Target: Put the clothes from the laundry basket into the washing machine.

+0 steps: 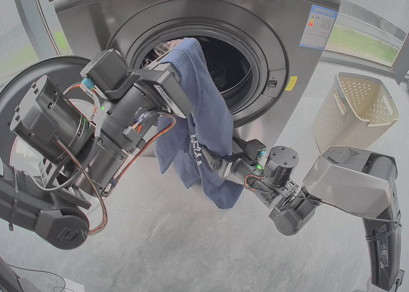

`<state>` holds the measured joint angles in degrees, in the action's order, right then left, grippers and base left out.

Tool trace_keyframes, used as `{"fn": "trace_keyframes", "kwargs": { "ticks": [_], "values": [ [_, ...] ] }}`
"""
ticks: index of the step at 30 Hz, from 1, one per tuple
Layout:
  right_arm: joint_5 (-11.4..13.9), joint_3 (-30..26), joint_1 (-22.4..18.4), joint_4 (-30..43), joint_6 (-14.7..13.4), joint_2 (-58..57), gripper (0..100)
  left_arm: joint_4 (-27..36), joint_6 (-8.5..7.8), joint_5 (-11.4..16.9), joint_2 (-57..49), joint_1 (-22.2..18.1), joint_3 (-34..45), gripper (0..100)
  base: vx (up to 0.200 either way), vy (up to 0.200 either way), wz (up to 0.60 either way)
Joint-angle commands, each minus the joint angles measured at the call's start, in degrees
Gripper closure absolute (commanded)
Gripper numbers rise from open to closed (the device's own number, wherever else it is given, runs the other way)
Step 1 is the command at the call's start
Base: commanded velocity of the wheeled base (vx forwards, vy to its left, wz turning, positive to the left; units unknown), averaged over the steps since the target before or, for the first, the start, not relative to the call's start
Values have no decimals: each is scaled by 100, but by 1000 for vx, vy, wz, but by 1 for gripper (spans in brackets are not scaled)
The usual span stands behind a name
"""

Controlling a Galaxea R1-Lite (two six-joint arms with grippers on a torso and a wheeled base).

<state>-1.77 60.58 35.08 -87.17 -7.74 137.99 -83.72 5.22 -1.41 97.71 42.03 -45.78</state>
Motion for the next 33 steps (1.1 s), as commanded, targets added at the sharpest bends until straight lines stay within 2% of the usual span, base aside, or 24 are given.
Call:
{"fn": "trace_keyframes", "kwargs": {
  "ticks": [1, 4, 10, 18, 21, 22, 28, 29, 30, 33],
  "values": [
    [133, 341, 104, -10, 9, 422, 0, 5, 14, 1, -112, 244, 130, 100, 0, 0, 0],
    [221, 499, 165, -1, 18, 580, 0, -3, 14, 1, -112, 314, 209, 100, 0, 0, 0],
    [212, 842, 95, 25, 45, 783, 0, 5, 14, 10, -173, 358, 218, 100, 0, 0, 0],
    [150, 1343, 60, -19, 45, 1064, 0, 5, 32, 1, -226, 446, 209, 100, 0, 0, 0],
    [45, 1457, 60, -10, 45, 1073, 0, -3, 32, 1, -217, 376, 227, 100, 0, 0, 0],
    [19, 1510, 51, -19, 36, 1073, 100, -12, 32, -17, -199, 323, 236, 100, 0, 0, 0],
    [19, 1396, -19, -63, 36, 835, 100, 5, 41, -34, -68, -565, 324, 100, 0, 0, 0],
    [19, 1378, -28, -63, 36, 809, 100, 5, 41, -34, -59, -617, 341, 100, 0, 0, 0],
    [19, 1237, -54, -45, 36, 668, 100, -3, 23, -26, 3, -890, 517, 100, 0, 0, 0],
    [27, 1000, -81, -54, 36, 466, 100, 5, -3, 71, 38, -1197, 992, 100, 0, 0, 0]
  ]
}}
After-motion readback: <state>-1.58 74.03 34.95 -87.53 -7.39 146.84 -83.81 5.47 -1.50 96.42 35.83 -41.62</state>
